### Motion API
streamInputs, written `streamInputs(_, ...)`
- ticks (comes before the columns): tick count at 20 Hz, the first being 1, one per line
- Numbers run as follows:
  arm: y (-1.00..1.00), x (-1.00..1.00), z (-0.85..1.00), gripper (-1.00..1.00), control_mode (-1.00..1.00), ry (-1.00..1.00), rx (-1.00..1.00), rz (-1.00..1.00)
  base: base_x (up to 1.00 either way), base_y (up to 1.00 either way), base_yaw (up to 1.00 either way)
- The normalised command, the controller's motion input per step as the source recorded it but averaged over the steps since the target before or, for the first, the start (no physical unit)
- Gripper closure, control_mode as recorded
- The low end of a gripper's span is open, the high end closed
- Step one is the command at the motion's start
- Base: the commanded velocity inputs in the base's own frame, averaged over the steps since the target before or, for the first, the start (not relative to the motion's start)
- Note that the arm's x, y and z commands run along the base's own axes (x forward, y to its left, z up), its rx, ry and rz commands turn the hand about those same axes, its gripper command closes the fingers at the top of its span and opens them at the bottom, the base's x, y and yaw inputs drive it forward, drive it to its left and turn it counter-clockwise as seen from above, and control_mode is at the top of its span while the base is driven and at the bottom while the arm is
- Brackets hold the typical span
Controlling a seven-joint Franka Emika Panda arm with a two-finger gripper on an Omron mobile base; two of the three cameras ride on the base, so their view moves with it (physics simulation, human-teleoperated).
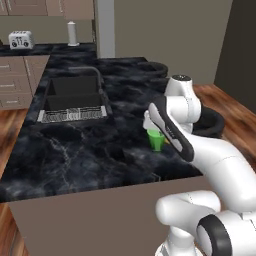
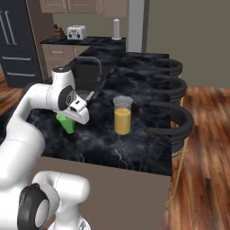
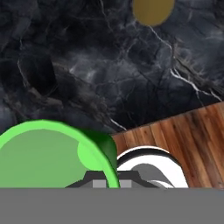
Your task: Place the pitcher and cup on the dining counter for serving.
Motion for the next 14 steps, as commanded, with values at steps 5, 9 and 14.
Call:
streamInputs(5,-0.01,0.8,-0.07,1.0,-1.0,0.0,0.0,0.0,0.0,0.0,0.0)
streamInputs(9,-0.16,0.69,-0.22,1.0,-1.0,0.03,0.09,-0.11,0.0,0.0,0.0)
streamInputs(14,-0.08,0.69,-0.28,1.0,-1.0,0.01,0.13,-0.28,0.0,0.0,0.0)
